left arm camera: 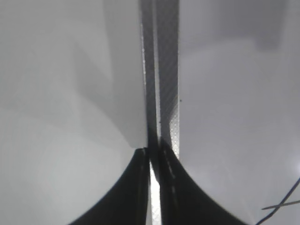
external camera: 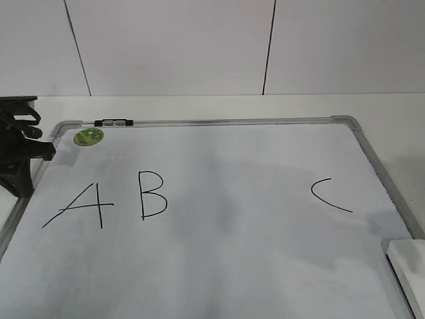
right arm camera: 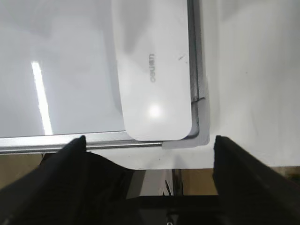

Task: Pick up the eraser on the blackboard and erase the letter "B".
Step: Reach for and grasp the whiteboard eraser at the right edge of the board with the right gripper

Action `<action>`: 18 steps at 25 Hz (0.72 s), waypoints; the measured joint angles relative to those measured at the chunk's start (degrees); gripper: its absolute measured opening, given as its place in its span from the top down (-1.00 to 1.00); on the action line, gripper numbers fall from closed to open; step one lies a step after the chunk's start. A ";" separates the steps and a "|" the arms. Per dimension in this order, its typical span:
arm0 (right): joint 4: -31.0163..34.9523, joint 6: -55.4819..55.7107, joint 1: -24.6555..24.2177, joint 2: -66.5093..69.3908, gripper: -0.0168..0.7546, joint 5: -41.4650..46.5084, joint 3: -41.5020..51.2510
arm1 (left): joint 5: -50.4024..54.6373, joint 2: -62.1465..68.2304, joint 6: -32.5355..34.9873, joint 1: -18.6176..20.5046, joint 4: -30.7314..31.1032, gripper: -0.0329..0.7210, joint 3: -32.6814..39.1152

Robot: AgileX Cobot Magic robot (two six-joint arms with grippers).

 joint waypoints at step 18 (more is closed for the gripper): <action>-0.09 -1.37 0.00 21.87 -0.77 -9.37 -0.26 | -0.13 0.00 0.00 0.00 -0.09 0.86 0.00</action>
